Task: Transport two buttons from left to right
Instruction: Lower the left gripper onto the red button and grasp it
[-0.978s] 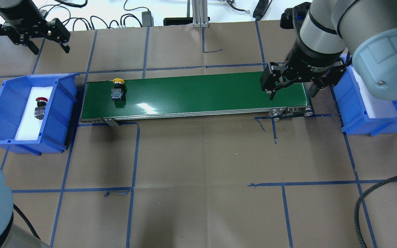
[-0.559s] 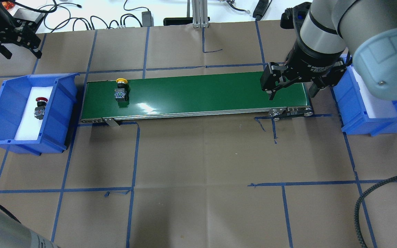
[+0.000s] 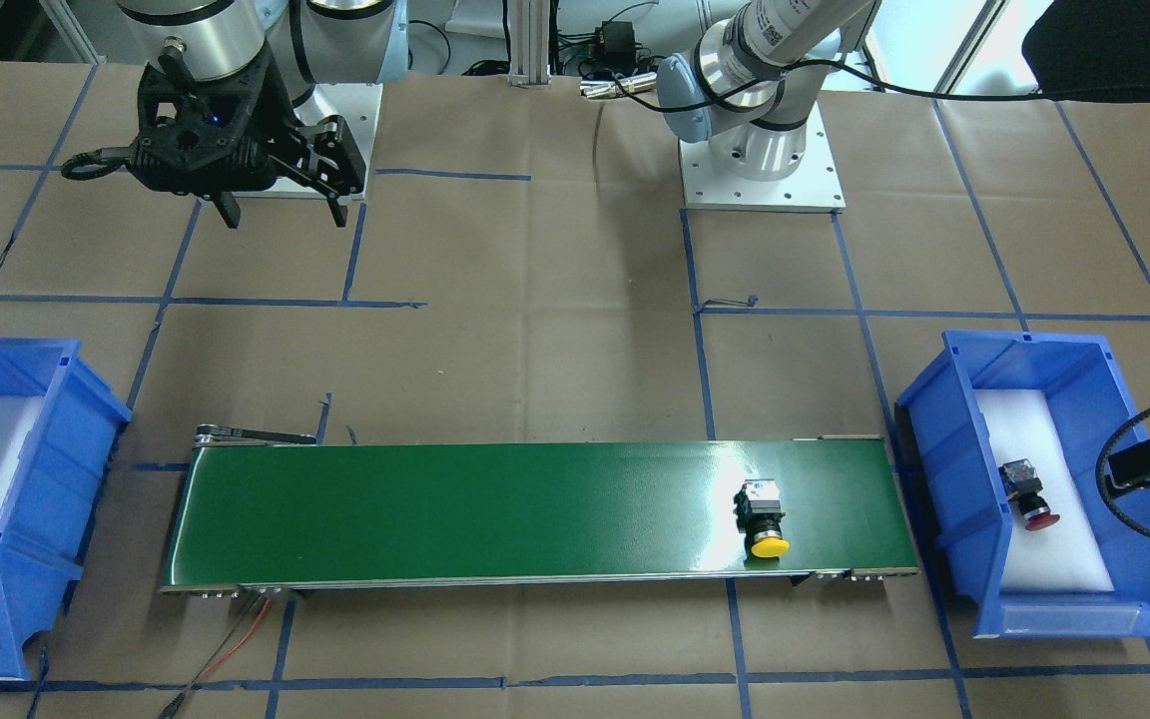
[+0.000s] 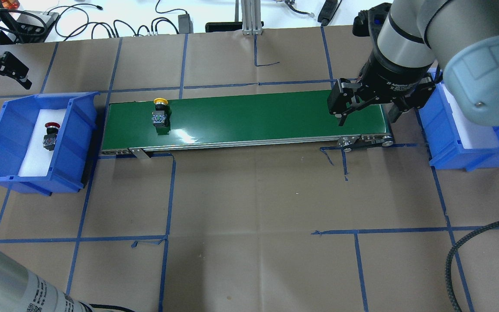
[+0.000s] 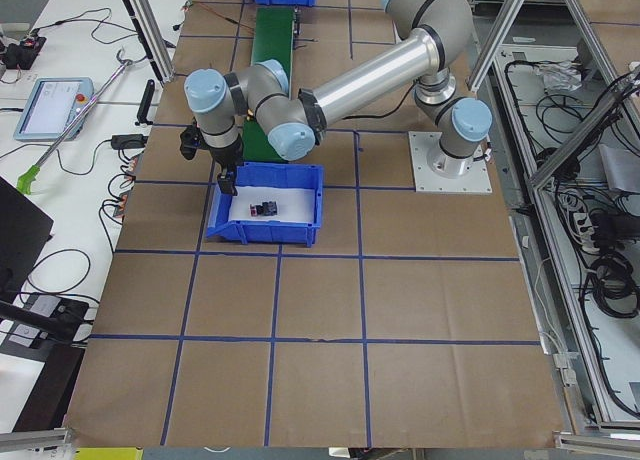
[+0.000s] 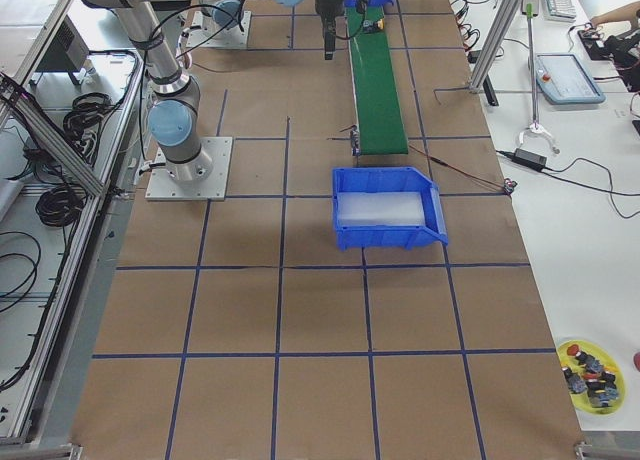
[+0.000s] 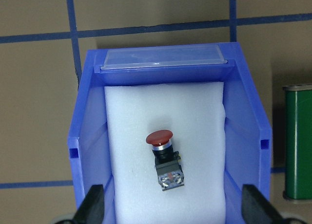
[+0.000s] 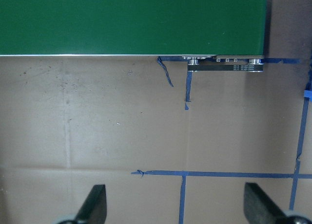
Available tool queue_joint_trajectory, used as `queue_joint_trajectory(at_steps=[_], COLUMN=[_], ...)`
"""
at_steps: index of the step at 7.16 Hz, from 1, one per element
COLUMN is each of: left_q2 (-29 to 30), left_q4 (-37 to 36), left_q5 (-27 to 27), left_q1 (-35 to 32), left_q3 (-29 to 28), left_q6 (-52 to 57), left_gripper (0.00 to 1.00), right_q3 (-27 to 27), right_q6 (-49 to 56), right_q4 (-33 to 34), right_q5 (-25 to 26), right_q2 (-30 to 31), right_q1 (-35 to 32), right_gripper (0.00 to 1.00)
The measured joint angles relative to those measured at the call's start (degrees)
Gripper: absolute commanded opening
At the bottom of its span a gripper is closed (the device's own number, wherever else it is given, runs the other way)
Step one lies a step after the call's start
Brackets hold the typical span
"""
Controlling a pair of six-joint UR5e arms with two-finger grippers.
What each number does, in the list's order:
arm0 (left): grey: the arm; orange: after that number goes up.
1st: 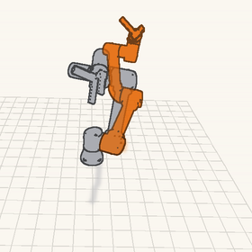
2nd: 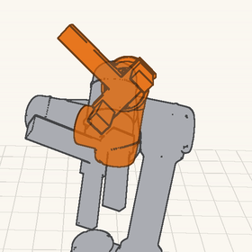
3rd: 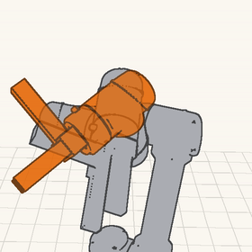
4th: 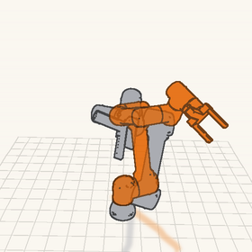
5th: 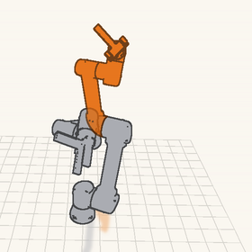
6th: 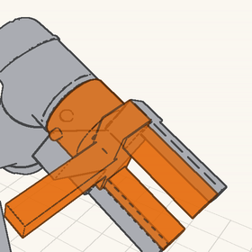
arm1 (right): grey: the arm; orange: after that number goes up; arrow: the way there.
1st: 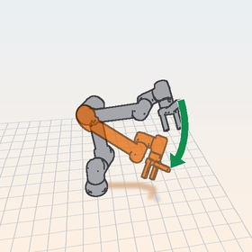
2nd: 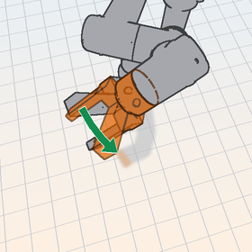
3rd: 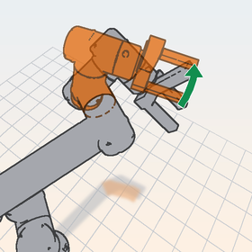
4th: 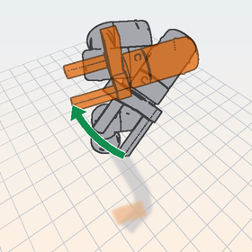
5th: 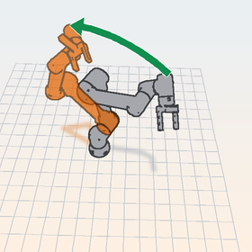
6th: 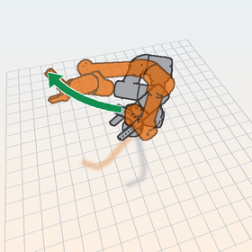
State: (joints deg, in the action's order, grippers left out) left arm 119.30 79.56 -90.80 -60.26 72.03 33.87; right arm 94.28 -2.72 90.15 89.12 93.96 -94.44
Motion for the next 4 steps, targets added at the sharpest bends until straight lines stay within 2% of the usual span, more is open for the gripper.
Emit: queue_joint_trajectory(at_steps=[2, 4], left_q2=[2.0, 1.6], left_q4=[-3.5, -10.4], left_q5=[0.2, 0.1], left_q1=[0.0, 0.0], left_q3=[1.8, 7.5], left_q6=[0.0, -0.1], left_gripper=[0.98, 0.99], right_q3=[0.0, 0.0], right_q6=[0.0, 0.0], right_q4=[0.1, 0.0], right_q5=[0.0, 0.0], right_q2=[0.0, 0.1], right_q1=[0.0, 0.0], right_gripper=[1.00, 1.00])
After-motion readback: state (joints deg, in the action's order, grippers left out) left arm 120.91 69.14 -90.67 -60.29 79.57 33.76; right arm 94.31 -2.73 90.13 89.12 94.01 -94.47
